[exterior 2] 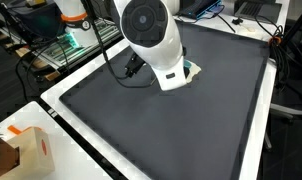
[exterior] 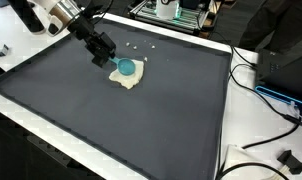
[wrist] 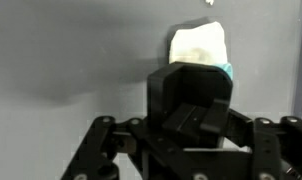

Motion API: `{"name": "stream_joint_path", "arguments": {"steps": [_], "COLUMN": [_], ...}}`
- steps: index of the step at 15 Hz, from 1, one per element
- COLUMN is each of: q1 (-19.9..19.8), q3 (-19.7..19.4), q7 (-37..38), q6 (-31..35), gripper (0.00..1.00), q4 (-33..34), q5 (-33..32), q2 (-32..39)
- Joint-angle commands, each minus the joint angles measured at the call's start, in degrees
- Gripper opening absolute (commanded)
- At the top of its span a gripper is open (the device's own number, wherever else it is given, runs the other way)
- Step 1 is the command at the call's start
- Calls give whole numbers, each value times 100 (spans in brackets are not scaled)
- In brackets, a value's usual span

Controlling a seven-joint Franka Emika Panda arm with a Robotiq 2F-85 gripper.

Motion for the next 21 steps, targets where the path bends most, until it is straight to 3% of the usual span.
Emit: {"name": "stream_joint_path", "arguments": {"steps": [1,6,14,21], "q1": [23,7,77,-87], "q3": [-103,-130,4,-82], "q7": [186,227,179,76], "q6": [357,445,94,268], "gripper": [19,19,19,19], "q4": [-72,-252,203,-169], "q5": [-172,-124,-209,-30], "q2": [281,115,445,177]}}
